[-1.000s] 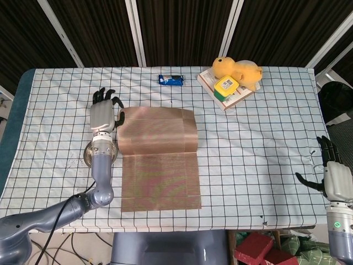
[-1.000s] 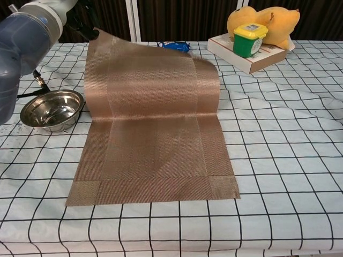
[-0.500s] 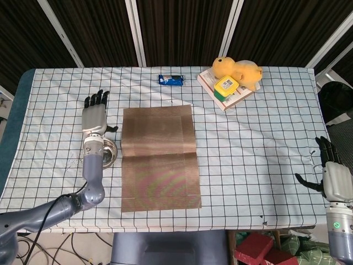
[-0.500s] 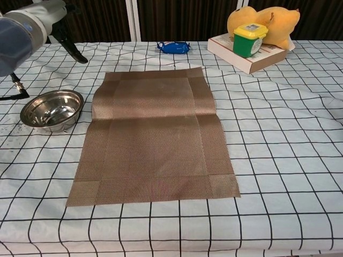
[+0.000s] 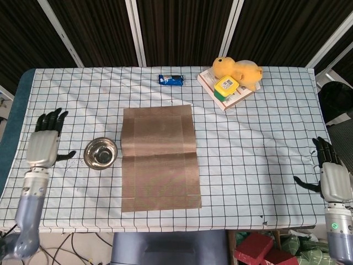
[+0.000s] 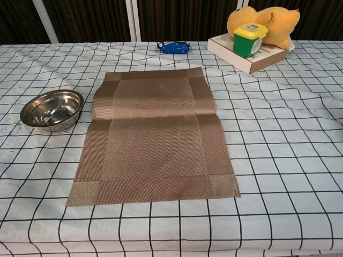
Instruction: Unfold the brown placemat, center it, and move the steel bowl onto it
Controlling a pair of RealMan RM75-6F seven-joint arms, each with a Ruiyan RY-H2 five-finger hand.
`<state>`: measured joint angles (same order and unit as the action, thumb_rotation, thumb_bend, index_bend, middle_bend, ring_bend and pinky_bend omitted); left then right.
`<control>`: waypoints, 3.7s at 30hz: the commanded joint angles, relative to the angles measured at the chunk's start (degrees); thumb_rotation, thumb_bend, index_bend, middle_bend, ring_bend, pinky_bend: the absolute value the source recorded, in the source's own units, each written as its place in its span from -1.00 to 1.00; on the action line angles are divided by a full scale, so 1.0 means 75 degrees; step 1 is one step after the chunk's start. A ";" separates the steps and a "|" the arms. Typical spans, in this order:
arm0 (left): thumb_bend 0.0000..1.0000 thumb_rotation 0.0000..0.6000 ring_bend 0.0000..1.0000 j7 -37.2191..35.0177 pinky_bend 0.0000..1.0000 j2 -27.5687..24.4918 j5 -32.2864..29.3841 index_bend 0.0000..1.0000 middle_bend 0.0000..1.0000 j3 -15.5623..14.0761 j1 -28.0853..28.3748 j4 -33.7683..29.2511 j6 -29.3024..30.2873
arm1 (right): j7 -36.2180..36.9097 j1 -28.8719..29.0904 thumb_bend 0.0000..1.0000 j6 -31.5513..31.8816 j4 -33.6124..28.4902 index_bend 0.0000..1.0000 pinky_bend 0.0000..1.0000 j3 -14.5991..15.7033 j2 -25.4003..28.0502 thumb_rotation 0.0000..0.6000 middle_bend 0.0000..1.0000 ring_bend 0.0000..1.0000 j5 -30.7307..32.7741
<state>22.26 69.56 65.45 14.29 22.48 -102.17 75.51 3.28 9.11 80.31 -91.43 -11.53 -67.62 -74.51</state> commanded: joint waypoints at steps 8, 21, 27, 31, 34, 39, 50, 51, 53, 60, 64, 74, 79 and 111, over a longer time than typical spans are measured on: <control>-0.95 1.00 -1.00 -0.1829 -1.00 -0.1219 0.2110 -0.99 -1.00 -0.1626 -0.1854 -0.0202 0.1638 | -0.0116 0.0015 -1.00 0.0239 -0.0168 -1.00 -0.68 0.0261 0.0055 1.00 -1.00 -1.00 -0.0744; -0.96 1.00 -1.00 -0.2457 -1.00 -0.1176 0.2391 -1.00 -1.00 -0.1751 -0.2021 0.0162 0.1507 | -0.1699 0.0519 -1.00 -0.0305 -0.0908 -1.00 -0.68 0.0797 -0.0428 1.00 -1.00 -1.00 -0.1740; -0.96 1.00 -1.00 -0.2648 -1.00 -0.1172 0.2243 -1.00 -1.00 -0.1609 -0.2038 0.0186 0.1463 | -0.2494 0.1114 -1.00 -0.1122 -0.1037 -1.00 -0.68 0.0871 -0.1223 1.00 -1.00 -1.00 -0.1821; -0.96 1.00 -1.00 -0.2691 -1.00 -0.1145 0.2197 -1.00 -1.00 -0.1533 -0.2035 0.0222 0.1452 | -0.2931 0.1417 -1.00 -0.1596 -0.0977 -1.00 -0.68 0.0882 -0.1658 1.00 -1.00 -1.00 -0.1669; -0.96 1.00 -1.00 -0.2674 -1.00 -0.1122 0.2182 -1.00 -1.00 -0.1497 -0.2035 0.0240 0.1432 | -0.3134 0.1555 -1.00 -0.1763 -0.0968 -1.00 -0.69 0.0883 -0.2040 1.00 -1.00 -1.00 -0.1537; -0.96 1.00 -1.00 -0.2665 -1.00 -0.1091 0.2150 -1.00 -1.00 -0.1454 -0.2027 0.0273 0.1374 | -0.3268 0.1643 -0.97 -0.1852 -0.0942 -1.00 -0.68 0.0960 -0.2441 1.00 -1.00 -1.00 -0.1434; -0.96 1.00 -1.00 -0.2809 -1.00 -0.1092 0.2081 -1.00 -1.00 -0.1381 -0.2043 0.0278 0.1290 | -0.2995 0.1958 -0.95 -0.2244 -0.0460 -1.00 -0.68 0.1150 -0.2863 1.00 -1.00 -1.00 -0.1527; -0.96 1.00 -1.00 -0.2812 -1.00 -0.1101 0.2075 -1.00 -1.00 -0.1377 -0.2040 0.0271 0.1274 | -0.2962 0.1966 -0.95 -0.2243 -0.0449 -1.00 -0.68 0.1157 -0.2881 1.00 -1.00 -1.00 -0.1525; -0.96 1.00 -1.00 -0.2795 -1.00 -0.1101 0.2091 -1.00 -1.00 -0.1374 -0.2033 0.0264 0.1252 | -0.2919 0.1973 -0.95 -0.2239 -0.0436 -1.00 -0.68 0.1194 -0.2922 1.00 -1.00 -1.00 -0.1531; -0.96 1.00 -1.00 -0.2745 -1.00 -0.1078 0.2093 -1.00 -1.00 -0.1347 -0.2052 0.0255 0.1264 | -0.2906 0.1933 -0.95 -0.2214 -0.0371 -1.00 -0.68 0.1338 -0.3171 1.00 -1.00 -1.00 -0.1448; -0.96 1.00 -1.00 -0.2752 -1.00 -0.1089 0.2113 -1.00 -1.00 -0.1337 -0.2068 0.0244 0.1282 | -0.2947 0.1927 -0.95 -0.2207 -0.0336 -1.00 -0.68 0.1373 -0.3321 1.00 -1.00 -1.00 -0.1395; -0.96 1.00 -1.00 -0.2836 -1.00 -0.1116 0.2117 -1.00 -1.00 -0.1300 -0.2091 0.0244 0.1276 | -0.3139 0.1957 -0.94 -0.2271 -0.0210 -1.00 -0.68 0.1396 -0.3555 1.00 -1.00 -1.00 -0.1178; -0.96 1.00 -1.00 -0.2820 -1.00 -0.1117 0.2137 -1.00 -1.00 -0.1298 -0.2093 0.0238 0.1262 | -0.3205 0.1968 -0.94 -0.2316 -0.0132 -1.00 -0.68 0.1372 -0.3640 1.00 -1.00 -1.00 -0.1002; -0.96 1.00 -1.00 -0.2708 -1.00 -0.1067 0.2119 -1.00 -1.00 -0.1258 -0.2140 0.0148 0.1264 | -0.2997 0.2147 -0.73 -0.2401 0.0225 -1.00 -0.68 0.1323 -0.4134 1.00 -1.00 -1.00 -0.0825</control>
<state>1.95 61.55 81.33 4.85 6.43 -101.05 84.99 -19.22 25.19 62.28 -89.77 -1.59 -98.60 -80.68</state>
